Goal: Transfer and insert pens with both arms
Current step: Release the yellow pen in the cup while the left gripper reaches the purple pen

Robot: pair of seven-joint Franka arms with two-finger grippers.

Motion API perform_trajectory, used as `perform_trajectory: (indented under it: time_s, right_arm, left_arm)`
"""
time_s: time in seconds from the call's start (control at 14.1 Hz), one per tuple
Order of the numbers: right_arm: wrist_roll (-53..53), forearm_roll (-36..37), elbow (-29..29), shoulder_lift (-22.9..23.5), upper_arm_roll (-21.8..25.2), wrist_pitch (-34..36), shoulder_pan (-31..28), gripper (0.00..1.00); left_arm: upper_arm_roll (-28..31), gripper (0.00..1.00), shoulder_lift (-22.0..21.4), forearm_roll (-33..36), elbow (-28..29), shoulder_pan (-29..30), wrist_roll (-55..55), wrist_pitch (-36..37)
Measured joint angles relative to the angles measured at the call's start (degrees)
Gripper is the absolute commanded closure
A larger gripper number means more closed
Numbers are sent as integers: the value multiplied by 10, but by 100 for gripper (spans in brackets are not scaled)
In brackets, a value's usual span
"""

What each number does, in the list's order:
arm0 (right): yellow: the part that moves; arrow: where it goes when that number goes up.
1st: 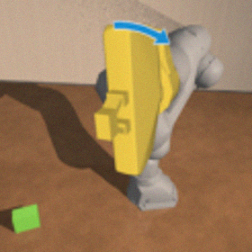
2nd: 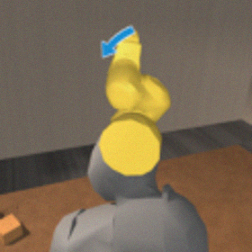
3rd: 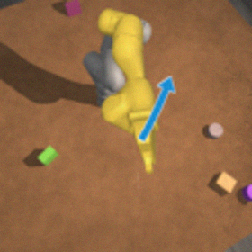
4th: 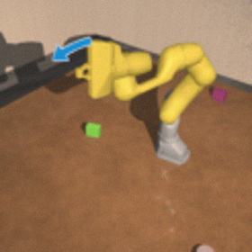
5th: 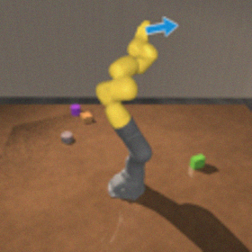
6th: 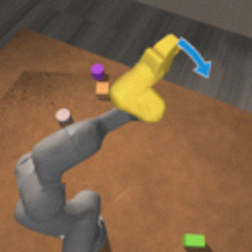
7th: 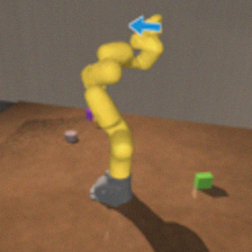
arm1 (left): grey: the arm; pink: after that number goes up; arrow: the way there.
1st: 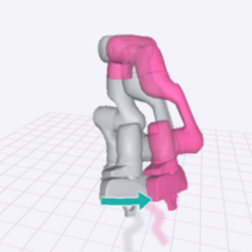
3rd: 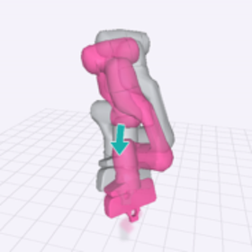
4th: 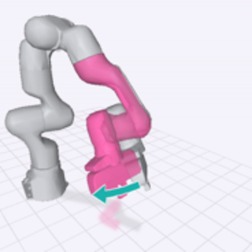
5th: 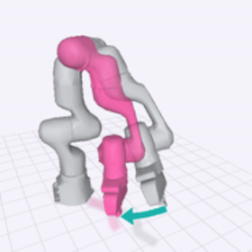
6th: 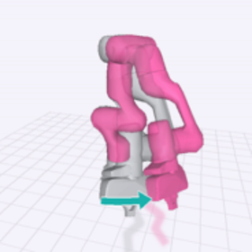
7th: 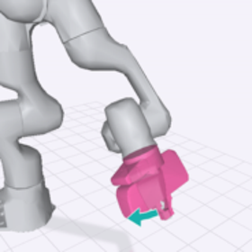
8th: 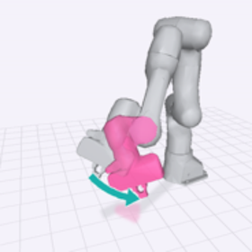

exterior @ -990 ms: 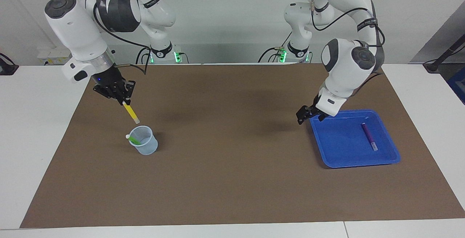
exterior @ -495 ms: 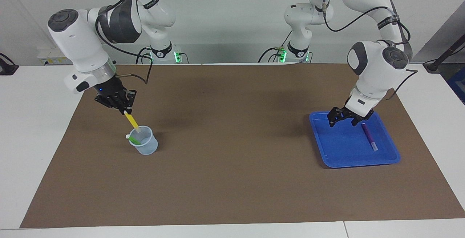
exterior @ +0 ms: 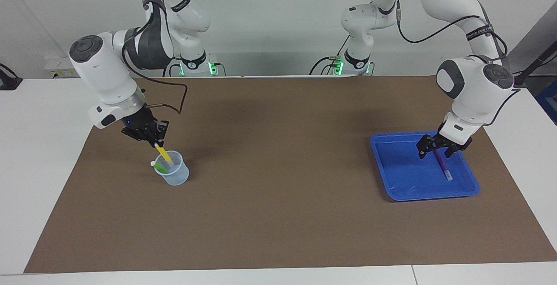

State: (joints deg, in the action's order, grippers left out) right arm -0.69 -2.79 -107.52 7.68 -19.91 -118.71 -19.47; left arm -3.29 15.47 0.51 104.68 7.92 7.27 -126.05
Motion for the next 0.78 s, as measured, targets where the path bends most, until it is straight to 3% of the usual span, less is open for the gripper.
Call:
perform_trajectory:
  time_s: [0.35,0.42,0.64,0.71,0.78]
  right_arm:
    - [0,0,-33,14,0,-54,6,100]
    - [0,0,-34,17,0,-56,6,89]
    - [-8,0,-35,21,0,-58,6,18]
    - [-12,0,-35,21,0,-58,6,0]
    - [-14,0,-35,21,0,-59,6,0]
  left_arm:
    - [0,10,34,0,-1,32,40,-37]
    - [0,11,39,0,-1,38,48,-42]
    - [-1,18,43,0,-1,41,54,-50]
    - [-1,19,43,0,-1,42,57,-53]
    - [-1,19,45,0,-1,44,62,-60]
